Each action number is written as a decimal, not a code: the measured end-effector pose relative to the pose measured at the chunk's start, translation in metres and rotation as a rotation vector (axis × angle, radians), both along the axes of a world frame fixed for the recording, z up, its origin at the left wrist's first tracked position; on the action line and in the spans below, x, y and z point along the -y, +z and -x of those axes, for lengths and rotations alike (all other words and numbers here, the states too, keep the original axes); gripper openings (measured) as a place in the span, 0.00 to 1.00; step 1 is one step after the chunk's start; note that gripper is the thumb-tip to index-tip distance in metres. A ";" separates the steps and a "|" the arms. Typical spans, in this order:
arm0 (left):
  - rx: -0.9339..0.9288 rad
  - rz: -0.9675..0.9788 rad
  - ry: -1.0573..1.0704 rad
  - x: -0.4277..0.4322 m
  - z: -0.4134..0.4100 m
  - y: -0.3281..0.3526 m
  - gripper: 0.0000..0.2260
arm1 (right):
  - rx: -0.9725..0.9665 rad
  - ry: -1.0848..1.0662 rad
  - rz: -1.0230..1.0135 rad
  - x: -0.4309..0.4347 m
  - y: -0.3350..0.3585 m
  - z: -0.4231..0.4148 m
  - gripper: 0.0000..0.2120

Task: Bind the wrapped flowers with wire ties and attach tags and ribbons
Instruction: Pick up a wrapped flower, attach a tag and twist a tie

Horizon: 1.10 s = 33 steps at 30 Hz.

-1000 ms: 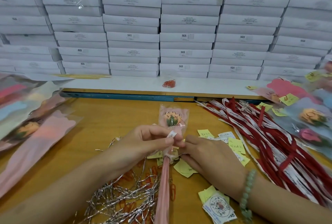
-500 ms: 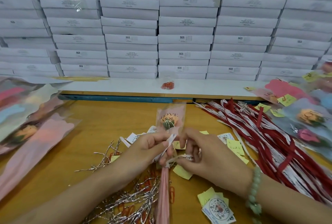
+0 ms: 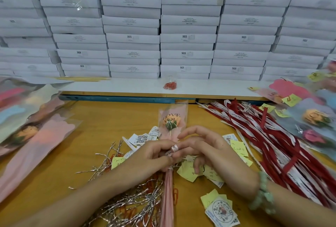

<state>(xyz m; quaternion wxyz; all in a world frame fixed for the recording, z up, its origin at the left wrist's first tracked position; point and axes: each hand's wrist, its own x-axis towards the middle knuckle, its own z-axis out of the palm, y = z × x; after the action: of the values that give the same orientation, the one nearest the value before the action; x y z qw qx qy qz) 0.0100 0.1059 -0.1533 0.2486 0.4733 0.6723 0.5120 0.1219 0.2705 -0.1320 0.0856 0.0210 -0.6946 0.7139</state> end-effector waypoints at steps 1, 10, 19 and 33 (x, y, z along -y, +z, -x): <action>-0.013 -0.007 -0.015 0.000 0.000 0.000 0.11 | -0.005 0.002 0.012 0.000 0.000 0.000 0.08; -0.033 -0.019 0.012 -0.003 0.006 -0.005 0.09 | -0.076 -0.025 -0.180 0.001 -0.002 -0.003 0.09; 0.022 0.007 0.064 -0.002 0.001 -0.002 0.14 | -0.211 -0.264 -0.669 -0.005 -0.008 0.002 0.07; 0.174 -0.122 0.173 -0.001 0.004 -0.003 0.07 | -0.262 -0.277 -0.889 -0.002 -0.011 0.000 0.04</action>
<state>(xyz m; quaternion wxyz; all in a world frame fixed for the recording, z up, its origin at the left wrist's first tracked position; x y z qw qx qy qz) 0.0060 0.1074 -0.1559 0.2318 0.3814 0.6543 0.6105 0.1220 0.2721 -0.1433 0.2494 0.0524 -0.9121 0.3212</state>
